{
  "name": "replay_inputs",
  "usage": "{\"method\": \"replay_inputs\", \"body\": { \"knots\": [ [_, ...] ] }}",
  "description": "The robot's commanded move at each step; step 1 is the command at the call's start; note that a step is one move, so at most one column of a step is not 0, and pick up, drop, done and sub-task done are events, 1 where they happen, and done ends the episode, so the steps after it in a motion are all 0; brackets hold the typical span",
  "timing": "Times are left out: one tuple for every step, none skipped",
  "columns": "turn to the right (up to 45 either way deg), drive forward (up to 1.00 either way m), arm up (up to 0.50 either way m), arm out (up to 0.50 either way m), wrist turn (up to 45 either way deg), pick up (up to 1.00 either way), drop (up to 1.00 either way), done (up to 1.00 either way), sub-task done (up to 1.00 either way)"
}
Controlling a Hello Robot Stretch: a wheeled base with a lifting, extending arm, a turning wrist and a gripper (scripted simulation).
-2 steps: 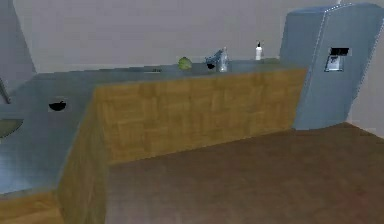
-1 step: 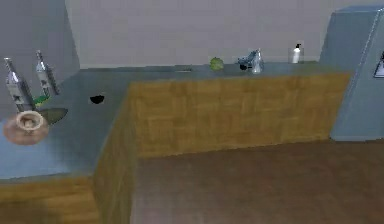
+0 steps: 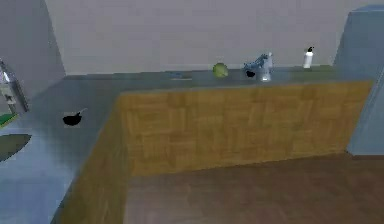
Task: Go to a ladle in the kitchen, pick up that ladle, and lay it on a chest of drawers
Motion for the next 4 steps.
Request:
{"method": "replay_inputs", "body": {
  "knots": [
    [-45.0, 0.00, 0.00, 0.00, 0.0, 0.00, 0.00, 0.00, 0.00],
    [-45.0, 0.00, 0.00, 0.00, 0.0, 0.00, 0.00, 0.00, 0.00],
    [-30.0, 0.00, 0.00, 0.00, 0.0, 0.00, 0.00, 0.00, 0.00],
    [45.0, 0.00, 0.00, 0.00, 0.0, 0.00, 0.00, 0.00, 0.00]
  ]
}}
